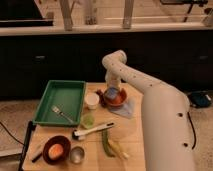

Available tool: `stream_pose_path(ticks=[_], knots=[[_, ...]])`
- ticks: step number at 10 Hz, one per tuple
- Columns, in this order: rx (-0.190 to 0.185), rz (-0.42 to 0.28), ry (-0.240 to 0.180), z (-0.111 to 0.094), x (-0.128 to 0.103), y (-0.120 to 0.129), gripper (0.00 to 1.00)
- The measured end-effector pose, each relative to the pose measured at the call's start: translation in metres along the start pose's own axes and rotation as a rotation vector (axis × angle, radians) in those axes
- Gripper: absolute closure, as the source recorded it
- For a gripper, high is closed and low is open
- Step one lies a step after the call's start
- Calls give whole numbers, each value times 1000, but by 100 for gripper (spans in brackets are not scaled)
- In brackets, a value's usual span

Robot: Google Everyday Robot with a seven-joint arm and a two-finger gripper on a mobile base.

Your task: Wipe red bowl with sponge

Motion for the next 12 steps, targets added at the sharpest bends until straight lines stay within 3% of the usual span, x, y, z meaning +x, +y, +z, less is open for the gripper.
stream_pose_path(ticks=[3,8,10,12], knots=[[21,-55,-23,1,-18,-19,99],[8,-96,-53,2,-45,10,99],[8,-65,-56,0,-46,17,99],[4,-14,-43,-3,-32,43,99]])
